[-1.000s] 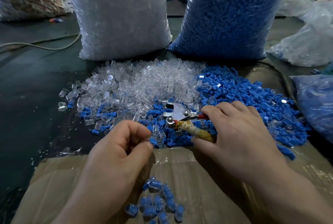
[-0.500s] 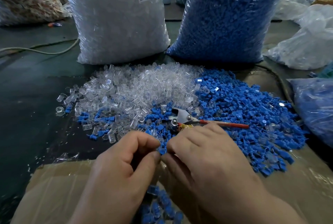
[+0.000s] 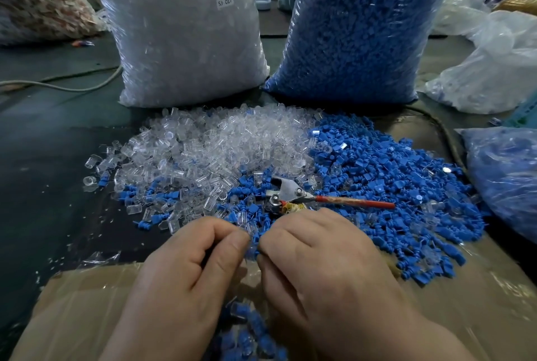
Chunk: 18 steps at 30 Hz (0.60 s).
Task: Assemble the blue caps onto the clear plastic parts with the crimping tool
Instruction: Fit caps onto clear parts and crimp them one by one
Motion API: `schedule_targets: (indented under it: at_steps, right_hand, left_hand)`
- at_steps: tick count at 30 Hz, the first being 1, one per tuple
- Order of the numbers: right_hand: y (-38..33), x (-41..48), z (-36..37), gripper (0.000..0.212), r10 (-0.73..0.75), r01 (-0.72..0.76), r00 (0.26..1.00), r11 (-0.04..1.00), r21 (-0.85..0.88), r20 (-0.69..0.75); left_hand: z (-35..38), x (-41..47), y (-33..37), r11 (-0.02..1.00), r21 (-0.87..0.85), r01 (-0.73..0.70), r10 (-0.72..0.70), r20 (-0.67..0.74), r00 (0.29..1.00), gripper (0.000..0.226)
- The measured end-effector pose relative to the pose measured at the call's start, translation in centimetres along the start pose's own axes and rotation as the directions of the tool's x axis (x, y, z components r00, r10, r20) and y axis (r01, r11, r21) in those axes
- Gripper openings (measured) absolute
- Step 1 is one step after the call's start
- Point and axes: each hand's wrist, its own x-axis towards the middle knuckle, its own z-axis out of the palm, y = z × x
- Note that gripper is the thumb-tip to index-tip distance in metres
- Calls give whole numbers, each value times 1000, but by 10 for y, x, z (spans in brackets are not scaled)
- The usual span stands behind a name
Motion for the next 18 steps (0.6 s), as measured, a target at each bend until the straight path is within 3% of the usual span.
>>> schedule_targets:
  at_steps: [3,7,10,11,12,14,15,16,17,18]
  right_hand:
    - [-2,0,2,25,4,-3,999,1000,18,-32]
    - [-7,1,0,26,29,-28,999,997,71,-13]
    - [-10,2,-5,25,233,-270,956,938,218,180]
    - [-11,3,-7,26,324,-411,899,855,317,293]
    - [-12,5,-9,26,387,-548,829,702,454,404]
    - [-14,9,-14,20,375,-756,644,181,629,666]
    - [-15,12,-19,19,320,-786,586,-1,619,744]
    - [-15,11,-22,20,281,-792,574,-49,609,769]
    - [-13,11,-23,23,281,-796,583,10,605,763]
    - [-10,9,-24,27,325,-789,612,184,586,721]
  left_hand:
    - [-5,2,0,996,-71,50,-43,95,995,49]
    - [-7,1,-1,978,-187,91,-64,142,988,51]
    - [-7,1,-3,952,-294,78,-24,184,983,50]
    - [-7,1,-4,957,-287,29,26,185,982,48]
    - [-7,2,-5,969,-242,-45,89,174,981,45]
    - [-9,3,-1,974,-131,-187,206,152,967,38]
    - [-9,4,0,967,-107,-230,243,139,960,34]
    - [-10,3,2,964,-98,-248,259,121,958,29]
    - [-11,3,2,968,-91,-233,241,99,965,25]
    - [-13,3,2,979,-73,-192,198,80,977,22]
